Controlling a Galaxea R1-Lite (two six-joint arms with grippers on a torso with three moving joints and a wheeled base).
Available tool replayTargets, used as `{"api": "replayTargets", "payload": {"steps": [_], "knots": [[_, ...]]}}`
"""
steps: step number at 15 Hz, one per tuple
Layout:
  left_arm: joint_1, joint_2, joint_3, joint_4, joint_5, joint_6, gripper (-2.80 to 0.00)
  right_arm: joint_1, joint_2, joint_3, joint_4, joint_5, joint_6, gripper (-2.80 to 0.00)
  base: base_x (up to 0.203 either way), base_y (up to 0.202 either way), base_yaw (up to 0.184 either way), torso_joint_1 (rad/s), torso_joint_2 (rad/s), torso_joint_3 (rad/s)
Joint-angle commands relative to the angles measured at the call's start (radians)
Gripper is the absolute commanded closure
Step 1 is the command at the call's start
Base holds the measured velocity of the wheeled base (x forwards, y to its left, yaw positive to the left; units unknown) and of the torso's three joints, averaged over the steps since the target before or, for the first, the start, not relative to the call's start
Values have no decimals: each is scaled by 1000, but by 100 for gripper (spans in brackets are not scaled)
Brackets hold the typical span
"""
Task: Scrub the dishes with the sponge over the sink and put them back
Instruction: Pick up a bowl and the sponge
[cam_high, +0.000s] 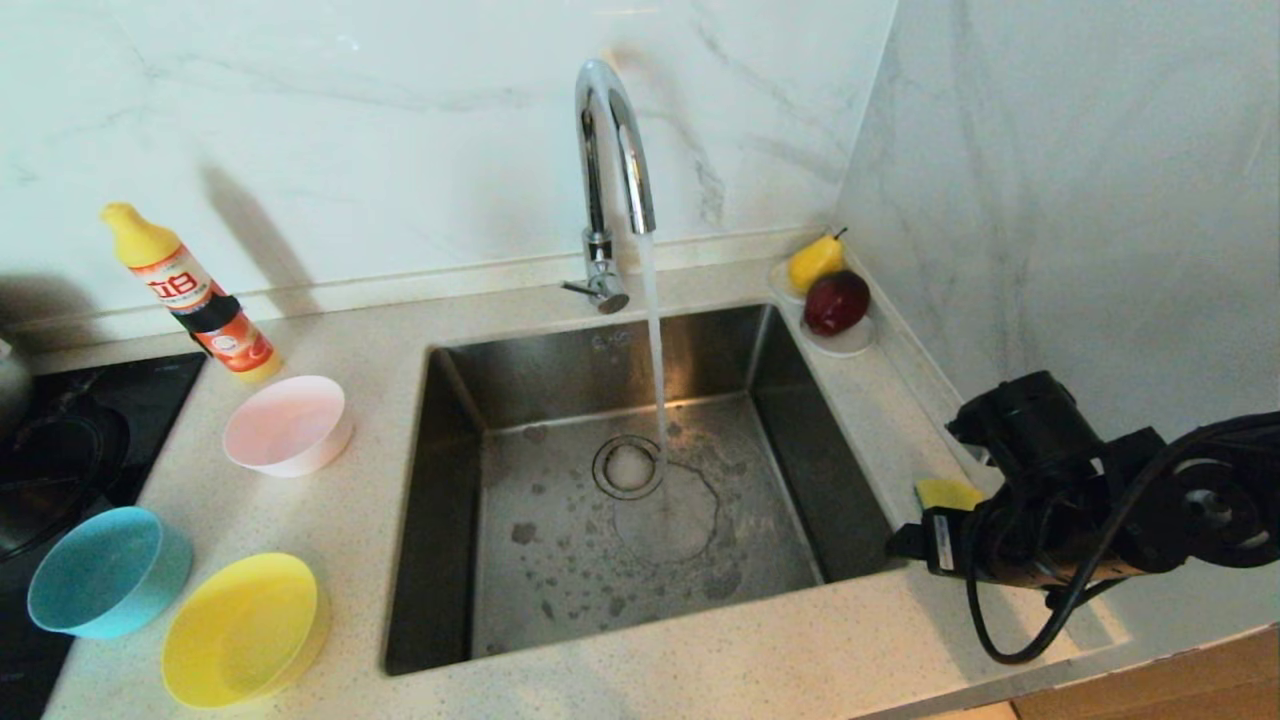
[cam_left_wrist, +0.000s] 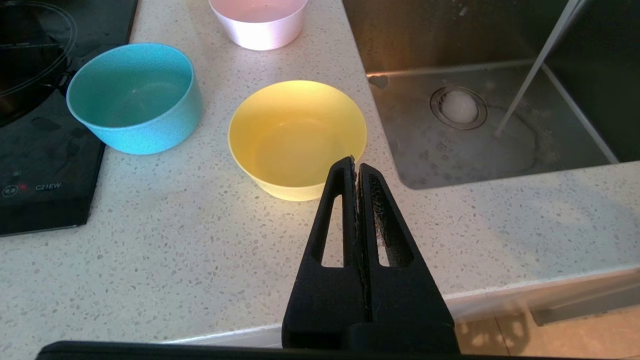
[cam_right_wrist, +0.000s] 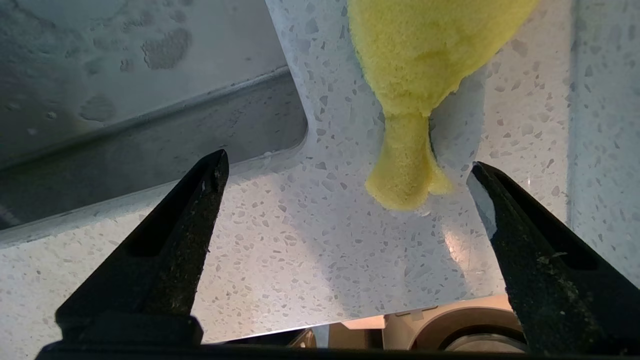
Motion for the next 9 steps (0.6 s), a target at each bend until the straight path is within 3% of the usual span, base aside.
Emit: {"api": "replayTargets", "payload": {"steps": [1, 9], "knots": [[0, 1, 18, -1, 0, 0, 0, 0, 0, 3, -2, -2, 1, -280, 0, 0, 0, 0, 0, 0], [0, 1, 18, -1, 0, 0, 0, -18, 34, -49, -2, 9, -3, -280, 0, 0, 0, 0, 0, 0]]}}
